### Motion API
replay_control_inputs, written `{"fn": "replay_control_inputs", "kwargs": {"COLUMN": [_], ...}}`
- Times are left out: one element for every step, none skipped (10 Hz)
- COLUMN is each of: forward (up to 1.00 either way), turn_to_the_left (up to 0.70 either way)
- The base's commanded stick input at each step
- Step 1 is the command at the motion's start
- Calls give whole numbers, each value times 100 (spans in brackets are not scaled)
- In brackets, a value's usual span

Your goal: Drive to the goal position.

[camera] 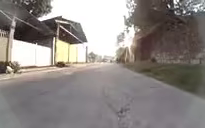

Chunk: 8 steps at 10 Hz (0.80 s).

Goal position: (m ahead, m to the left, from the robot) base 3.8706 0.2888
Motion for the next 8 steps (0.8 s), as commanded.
{"fn": "replay_control_inputs", "kwargs": {"forward": [100,100,100,100,100,100,100,100], "turn_to_the_left": [0,0,0,0,0,0,0,0]}}
